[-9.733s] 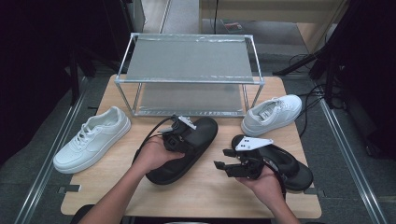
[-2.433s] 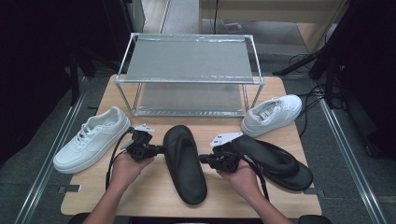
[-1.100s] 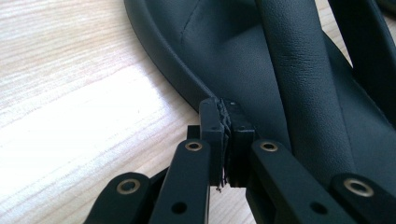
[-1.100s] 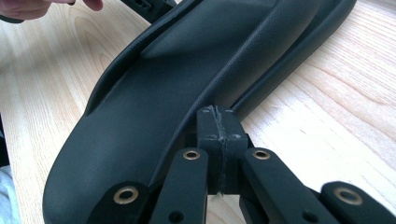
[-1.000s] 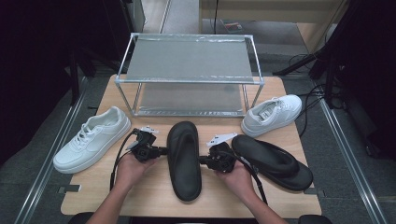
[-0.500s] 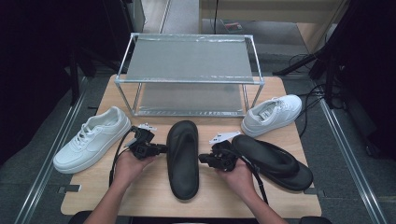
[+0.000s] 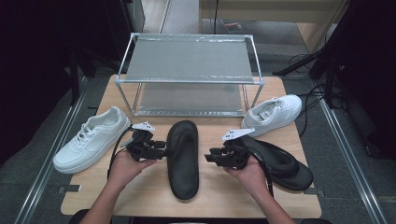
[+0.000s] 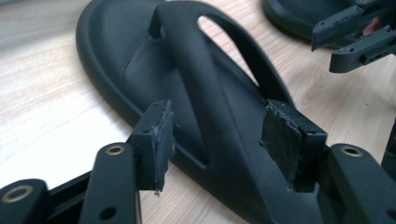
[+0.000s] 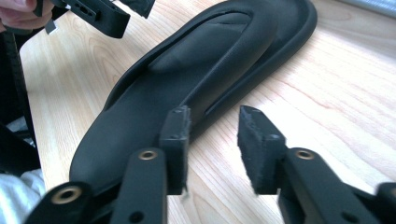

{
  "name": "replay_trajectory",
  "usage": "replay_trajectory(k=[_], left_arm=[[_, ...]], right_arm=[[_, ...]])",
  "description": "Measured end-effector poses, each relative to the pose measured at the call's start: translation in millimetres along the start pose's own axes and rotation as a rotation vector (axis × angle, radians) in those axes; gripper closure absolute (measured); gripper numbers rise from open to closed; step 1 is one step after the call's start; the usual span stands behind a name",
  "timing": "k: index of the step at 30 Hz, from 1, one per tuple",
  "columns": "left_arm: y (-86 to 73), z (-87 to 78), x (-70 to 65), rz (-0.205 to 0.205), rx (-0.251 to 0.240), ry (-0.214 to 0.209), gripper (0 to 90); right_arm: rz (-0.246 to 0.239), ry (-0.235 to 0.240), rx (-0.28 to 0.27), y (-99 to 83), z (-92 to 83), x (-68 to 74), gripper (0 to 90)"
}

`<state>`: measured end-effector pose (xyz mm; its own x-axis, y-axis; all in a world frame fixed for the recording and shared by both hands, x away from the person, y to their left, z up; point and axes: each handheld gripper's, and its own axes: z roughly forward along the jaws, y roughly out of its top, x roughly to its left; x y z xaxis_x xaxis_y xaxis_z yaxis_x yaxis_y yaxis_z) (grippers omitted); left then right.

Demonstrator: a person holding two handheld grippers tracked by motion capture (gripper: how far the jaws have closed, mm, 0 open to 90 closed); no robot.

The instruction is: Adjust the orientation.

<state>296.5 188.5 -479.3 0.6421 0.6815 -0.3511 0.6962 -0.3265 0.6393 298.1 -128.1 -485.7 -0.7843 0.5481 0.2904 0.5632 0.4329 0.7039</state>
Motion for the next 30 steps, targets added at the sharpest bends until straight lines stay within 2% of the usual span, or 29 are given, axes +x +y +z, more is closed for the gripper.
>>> replay_trajectory(k=[1, 7, 12, 17, 22, 27, 30], left_arm=[[0.0, -0.1, -1.2, 0.007, 0.002, -0.003, 41.9], [2.2, 1.5, -5.7, 0.023, 0.007, -0.018, 40.8], [4.4, 3.4, -8.1, 0.032, 0.007, -0.029, 40.5], [6.9, 4.7, -10.0, 0.037, 0.003, -0.031, 40.4], [7.3, 7.3, -11.2, 0.041, 0.011, -0.035, 40.5], [6.7, 8.0, -12.1, 0.044, 0.016, -0.039, 40.5], [6.1, 8.0, -12.0, 0.048, 0.019, -0.04, 40.5]], right_arm=[[-0.01, -0.002, -0.005, -0.1, -2.5, -0.2, 62.6], [-0.003, 0.008, -0.017, -1.6, -21.3, -3.8, 61.2], [-0.032, -0.029, -0.017, -10.4, -39.0, -9.3, 60.1], [-0.027, -0.047, -0.036, -21.1, -53.6, -16.7, 59.1], [-0.011, -0.057, -0.04, -31.5, -63.8, -24.1, 59.6], [0.027, -0.061, -0.033, -42.7, -73.2, -32.5, 60.5], [0.033, -0.078, -0.036, -47.0, -79.1, -36.5, 61.5]])
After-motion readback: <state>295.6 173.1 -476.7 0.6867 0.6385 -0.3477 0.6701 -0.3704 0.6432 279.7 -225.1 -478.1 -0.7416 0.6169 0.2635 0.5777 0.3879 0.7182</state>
